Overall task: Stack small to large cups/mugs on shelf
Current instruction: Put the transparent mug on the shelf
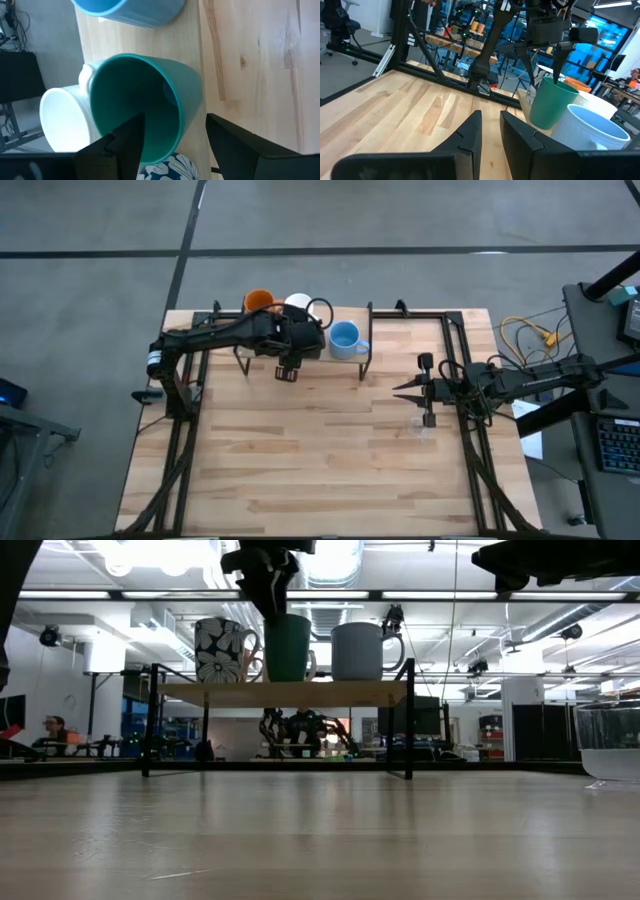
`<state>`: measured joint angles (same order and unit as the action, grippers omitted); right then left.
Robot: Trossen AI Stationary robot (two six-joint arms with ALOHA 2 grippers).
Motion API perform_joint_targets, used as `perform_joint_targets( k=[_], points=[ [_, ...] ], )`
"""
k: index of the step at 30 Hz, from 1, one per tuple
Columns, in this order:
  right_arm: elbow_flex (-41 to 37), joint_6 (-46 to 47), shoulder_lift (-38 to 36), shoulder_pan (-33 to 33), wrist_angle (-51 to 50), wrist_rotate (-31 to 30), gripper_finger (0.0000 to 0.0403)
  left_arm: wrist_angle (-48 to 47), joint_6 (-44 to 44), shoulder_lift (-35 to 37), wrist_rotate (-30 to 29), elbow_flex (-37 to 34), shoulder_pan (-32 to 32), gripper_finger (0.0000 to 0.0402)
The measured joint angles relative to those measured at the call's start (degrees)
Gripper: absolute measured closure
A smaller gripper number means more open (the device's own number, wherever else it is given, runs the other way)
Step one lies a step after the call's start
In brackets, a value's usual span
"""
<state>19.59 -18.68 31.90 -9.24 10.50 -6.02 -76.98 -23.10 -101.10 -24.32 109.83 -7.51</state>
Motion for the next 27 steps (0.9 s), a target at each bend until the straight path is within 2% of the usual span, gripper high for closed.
perform_joint_targets(
  k=[18, 27],
  points=[
    [0.02, 0.20, 0.02, -0.01, 0.00, 0.00, 0.0339, -0.43, -1.57, 2.66, -0.68, 5.62, 0.17, 0.0204],
    [0.02, 0.80, 0.01, 0.00, -0.03, -0.02, 0.0339, 1.52, 5.42, 6.08, 0.44, 4.73, 3.73, 0.0210]
  ],
)
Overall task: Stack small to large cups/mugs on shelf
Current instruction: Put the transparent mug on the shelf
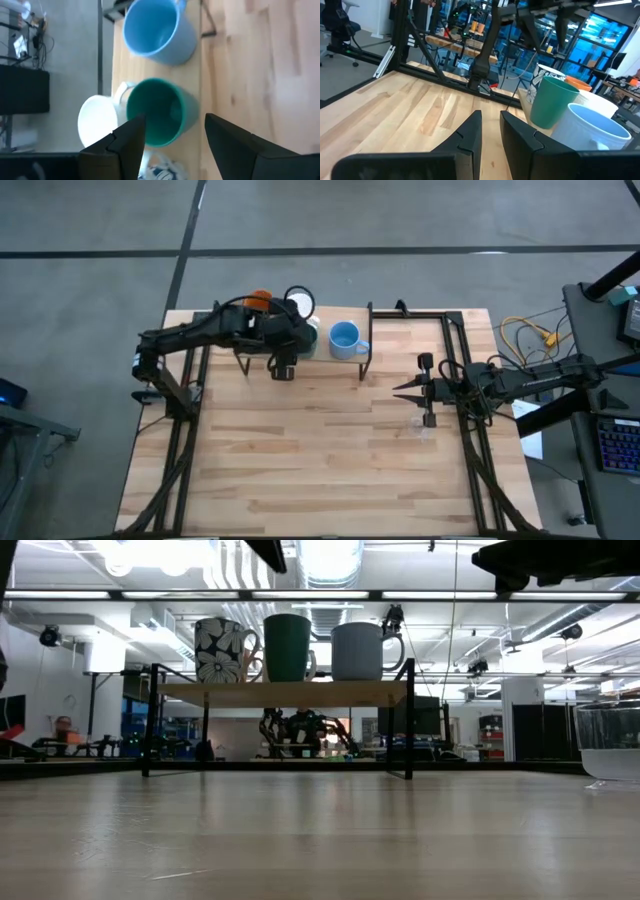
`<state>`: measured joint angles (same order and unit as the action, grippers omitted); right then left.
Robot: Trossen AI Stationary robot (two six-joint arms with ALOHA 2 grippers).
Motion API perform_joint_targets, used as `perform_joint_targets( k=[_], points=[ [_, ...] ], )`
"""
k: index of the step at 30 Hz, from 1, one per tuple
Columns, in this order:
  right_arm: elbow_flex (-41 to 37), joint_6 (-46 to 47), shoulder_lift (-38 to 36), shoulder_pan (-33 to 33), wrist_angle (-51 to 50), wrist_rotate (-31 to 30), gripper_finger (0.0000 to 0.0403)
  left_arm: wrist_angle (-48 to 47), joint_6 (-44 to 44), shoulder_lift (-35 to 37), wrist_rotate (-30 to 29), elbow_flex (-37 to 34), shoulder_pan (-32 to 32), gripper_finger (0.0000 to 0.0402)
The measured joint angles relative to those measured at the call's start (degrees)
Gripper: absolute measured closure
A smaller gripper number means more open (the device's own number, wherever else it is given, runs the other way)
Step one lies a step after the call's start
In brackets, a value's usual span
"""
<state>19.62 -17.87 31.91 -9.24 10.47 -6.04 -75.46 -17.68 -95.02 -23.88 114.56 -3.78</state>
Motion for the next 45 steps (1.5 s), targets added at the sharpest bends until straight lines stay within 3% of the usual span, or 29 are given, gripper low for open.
perform_joint_targets(
  k=[8, 19, 28, 45],
  points=[
    [0.00, 3.72, 0.06, 0.01, -0.19, -0.39, 0.0339, 8.66, 2.57, 4.78, 0.00, -5.84, 7.84, 0.0237],
    [0.73, 14.28, 0.16, 0.01, -2.55, -2.10, 0.0339, 29.32, 3.88, 13.64, -2.32, -26.79, 18.28, 0.0272],
    [13.49, 30.01, 5.00, 0.00, -26.27, -1.41, 0.0339, 39.39, 3.90, 20.35, -6.90, -40.31, 20.56, 0.0279],
    [36.62, 70.20, 27.03, -4.56, -64.57, 10.34, 0.0340, 48.01, 5.06, 36.59, -9.03, -58.98, 20.60, 0.0279]
  ],
)
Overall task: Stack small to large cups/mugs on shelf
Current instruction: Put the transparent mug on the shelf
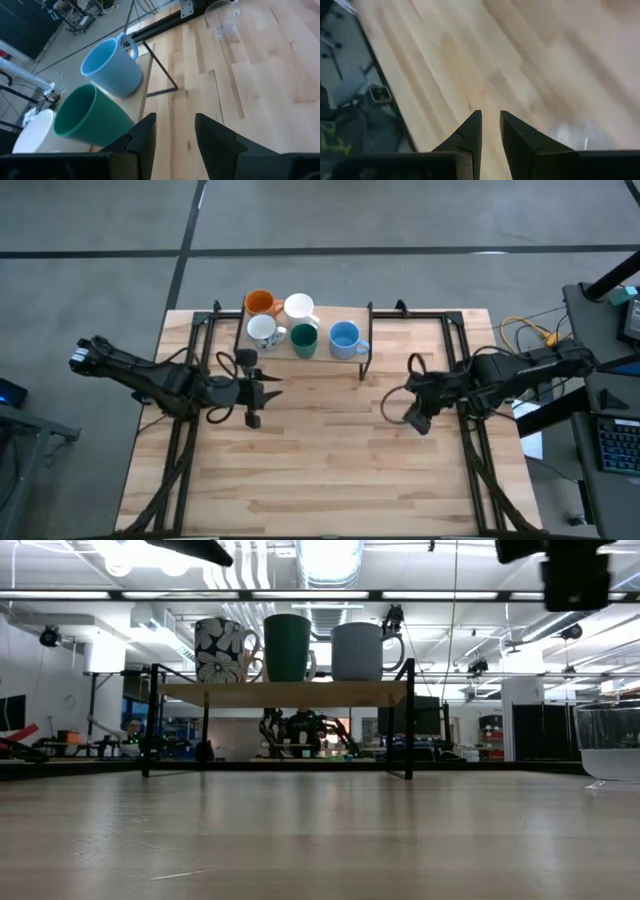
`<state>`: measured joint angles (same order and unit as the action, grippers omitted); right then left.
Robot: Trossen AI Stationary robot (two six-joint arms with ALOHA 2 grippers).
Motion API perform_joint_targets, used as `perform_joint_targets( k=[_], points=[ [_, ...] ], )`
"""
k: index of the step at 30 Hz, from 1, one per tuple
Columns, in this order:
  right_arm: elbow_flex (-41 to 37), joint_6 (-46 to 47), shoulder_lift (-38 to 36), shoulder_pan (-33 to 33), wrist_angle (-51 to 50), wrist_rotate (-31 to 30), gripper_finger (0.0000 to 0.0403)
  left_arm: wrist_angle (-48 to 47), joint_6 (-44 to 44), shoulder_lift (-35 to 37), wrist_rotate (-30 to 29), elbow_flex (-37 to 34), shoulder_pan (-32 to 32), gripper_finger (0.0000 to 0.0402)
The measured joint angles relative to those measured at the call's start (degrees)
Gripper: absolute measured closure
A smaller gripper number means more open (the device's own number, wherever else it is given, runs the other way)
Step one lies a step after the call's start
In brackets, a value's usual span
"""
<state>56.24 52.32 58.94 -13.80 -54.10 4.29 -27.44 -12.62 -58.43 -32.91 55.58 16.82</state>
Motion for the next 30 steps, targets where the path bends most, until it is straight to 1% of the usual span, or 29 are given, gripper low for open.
perform_joint_targets(
  k=[6, 10, 14, 19, 21, 24, 30],
  points=[
    [5.06, 13.67, 5.85, -5.54, -11.77, 2.05, 0.0340, -0.01, 0.82, 2.41, 0.05, -3.14, 0.00, 0.0279],
    [7.43, 21.90, 9.52, -9.33, -15.60, 2.13, 0.0340, 0.04, 1.16, 3.08, 0.09, -3.58, 0.00, 0.0279],
    [9.42, 25.38, 13.67, -12.21, -15.99, 1.33, 0.0339, 0.01, 1.85, 3.10, 0.14, -3.66, 0.00, 0.0279],
    [11.53, 27.22, 17.17, -12.20, -16.50, 0.46, 0.0337, 0.03, 2.83, 3.12, 0.21, -4.27, 0.07, 0.0279],
    [12.35, 26.75, 17.87, -11.79, -16.45, 0.51, 0.0328, 0.03, 3.95, 3.12, 0.22, -4.78, 0.13, 0.0279],
    [12.60, 26.49, 18.09, -11.05, -16.52, 0.42, 0.0303, -0.13, 5.64, 3.12, 0.32, -5.67, 0.31, 0.0279],
    [8.89, 26.15, 17.55, -9.35, -16.44, 0.61, 0.0231, -0.12, 6.39, 3.20, 0.42, -6.14, 1.99, 0.0279]
  ],
)
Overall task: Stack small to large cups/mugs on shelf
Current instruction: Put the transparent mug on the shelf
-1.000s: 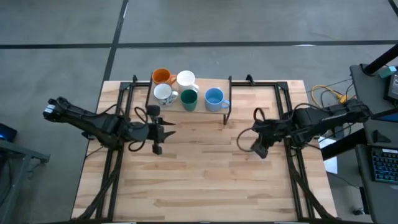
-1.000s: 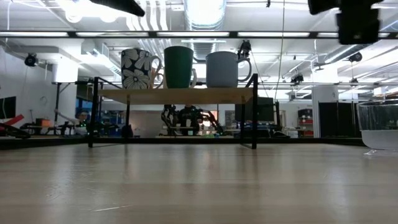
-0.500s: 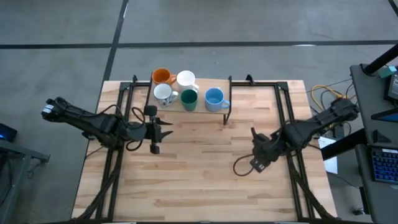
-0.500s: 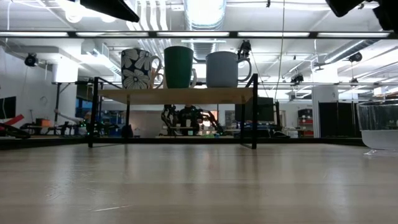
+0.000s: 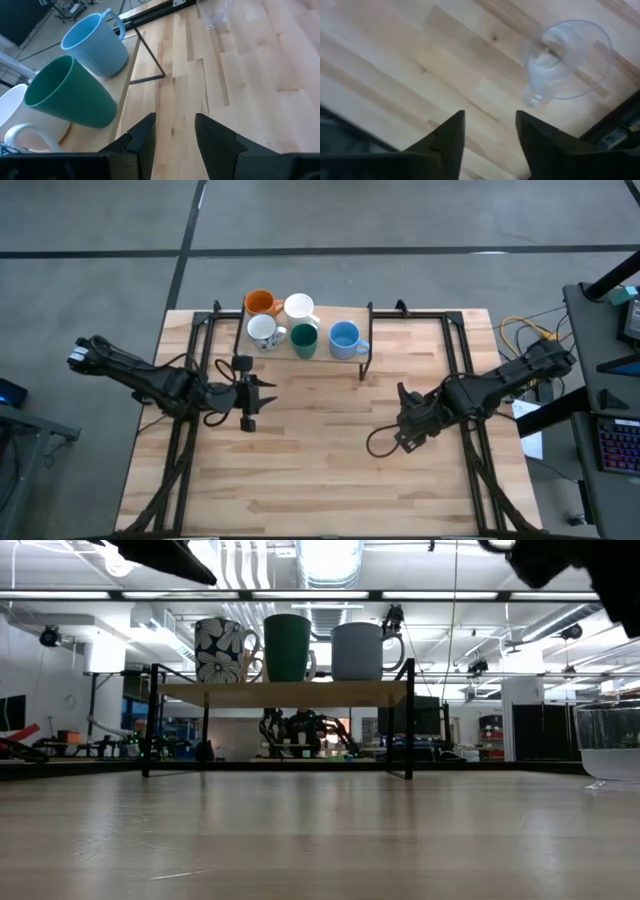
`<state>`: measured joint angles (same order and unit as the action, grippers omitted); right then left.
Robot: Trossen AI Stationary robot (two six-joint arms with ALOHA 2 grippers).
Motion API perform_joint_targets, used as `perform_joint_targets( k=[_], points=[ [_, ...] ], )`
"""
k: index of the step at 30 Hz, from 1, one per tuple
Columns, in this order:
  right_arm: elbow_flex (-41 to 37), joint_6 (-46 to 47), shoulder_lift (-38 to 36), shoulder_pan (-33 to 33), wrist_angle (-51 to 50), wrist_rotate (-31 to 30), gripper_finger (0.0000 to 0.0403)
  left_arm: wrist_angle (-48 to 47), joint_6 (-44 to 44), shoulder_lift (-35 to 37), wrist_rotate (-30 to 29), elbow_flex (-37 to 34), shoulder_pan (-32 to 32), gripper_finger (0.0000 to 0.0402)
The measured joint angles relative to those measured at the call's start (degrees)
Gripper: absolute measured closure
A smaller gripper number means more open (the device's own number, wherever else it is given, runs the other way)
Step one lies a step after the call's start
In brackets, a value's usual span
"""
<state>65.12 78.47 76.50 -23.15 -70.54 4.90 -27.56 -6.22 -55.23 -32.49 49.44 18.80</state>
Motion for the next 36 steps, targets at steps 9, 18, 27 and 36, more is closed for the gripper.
perform_joint_targets(
  k=[9, 18, 27, 36],
  points=[
    [-5.76, -0.02, 1.02, 3.28, 1.85, -0.59, 0.0174, 0.53, -0.10, 3.55, -0.02, 2.56, 2.32, 0.0279],
    [-8.66, -1.09, 2.57, 4.33, 4.62, -4.65, 0.0172, 11.02, -2.55, 11.57, 0.01, -2.54, 5.32, 0.0279],
    [-9.20, -3.98, 6.12, 4.71, 5.44, -5.13, 0.0181, 30.76, -8.14, 15.27, 9.09, -13.20, 6.52, 0.0279],
    [-9.22, -5.52, 9.02, 4.71, 6.55, -5.46, 0.0207, 31.84, -8.15, 17.68, 9.14, -14.33, 6.52, 0.0279]
  ],
)
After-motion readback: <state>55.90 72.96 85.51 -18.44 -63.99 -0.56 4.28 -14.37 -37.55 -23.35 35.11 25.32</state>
